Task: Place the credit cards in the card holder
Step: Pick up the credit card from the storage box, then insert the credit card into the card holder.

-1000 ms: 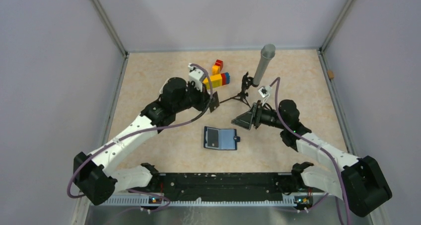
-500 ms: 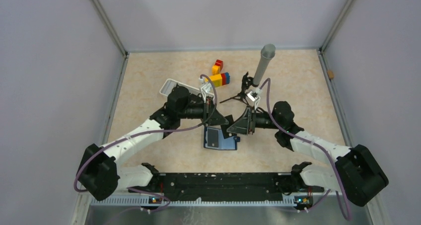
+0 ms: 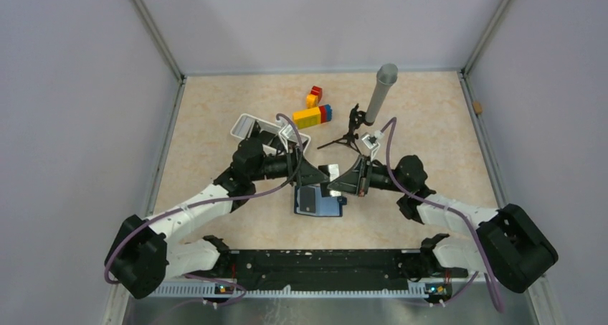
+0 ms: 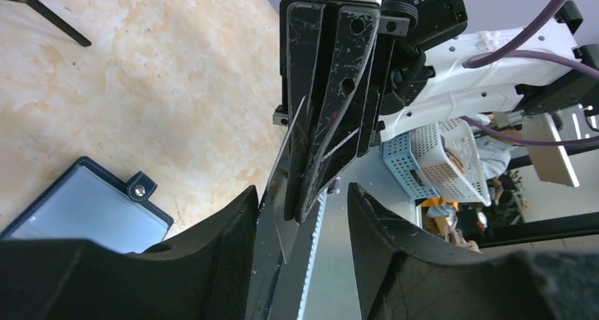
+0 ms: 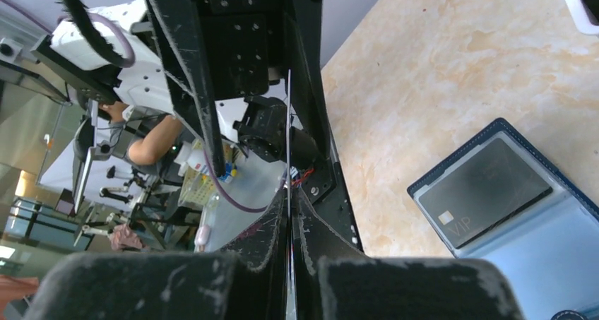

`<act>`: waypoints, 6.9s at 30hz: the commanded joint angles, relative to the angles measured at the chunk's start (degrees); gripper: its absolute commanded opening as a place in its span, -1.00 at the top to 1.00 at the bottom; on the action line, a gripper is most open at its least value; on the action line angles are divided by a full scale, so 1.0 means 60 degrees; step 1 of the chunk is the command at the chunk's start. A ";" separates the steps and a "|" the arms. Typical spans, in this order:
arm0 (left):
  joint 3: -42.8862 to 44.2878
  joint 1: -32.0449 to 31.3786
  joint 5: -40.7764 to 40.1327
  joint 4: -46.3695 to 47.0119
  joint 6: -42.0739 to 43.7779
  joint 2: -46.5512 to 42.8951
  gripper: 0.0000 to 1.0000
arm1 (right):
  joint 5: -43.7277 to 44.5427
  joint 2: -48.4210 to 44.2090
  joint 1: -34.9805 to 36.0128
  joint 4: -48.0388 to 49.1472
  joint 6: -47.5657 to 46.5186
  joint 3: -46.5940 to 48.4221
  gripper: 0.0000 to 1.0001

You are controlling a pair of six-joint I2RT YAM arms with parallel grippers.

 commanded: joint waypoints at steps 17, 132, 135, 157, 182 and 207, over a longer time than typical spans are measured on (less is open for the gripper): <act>-0.1046 -0.0012 -0.0226 0.3038 -0.1996 0.0120 1.00 | -0.0105 0.0544 0.0068 0.1978 0.0667 0.0028 1.00; -0.1623 0.1597 -0.0178 0.1473 -0.0234 0.5349 1.00 | 0.6249 0.1724 0.0332 -0.8306 -0.1627 0.1066 0.68; -0.1806 0.1577 -0.0227 0.1855 -0.0253 0.5360 1.00 | 0.6222 0.1738 0.0332 -0.8303 -0.1631 0.1092 0.68; -0.2134 0.1154 -0.1077 0.2715 -0.0029 0.5198 1.00 | 0.6131 0.1849 0.0330 -0.8254 -0.1634 0.1135 0.68; -0.0441 -0.0060 -0.4302 -0.2503 0.0717 0.3253 0.38 | 0.6372 0.1455 0.0330 -0.8355 -0.1515 0.1110 0.72; 0.0118 -0.0620 -0.3819 -0.3305 0.0002 0.3431 0.02 | 0.6299 0.1591 0.0331 -0.8215 -0.1548 0.1209 0.73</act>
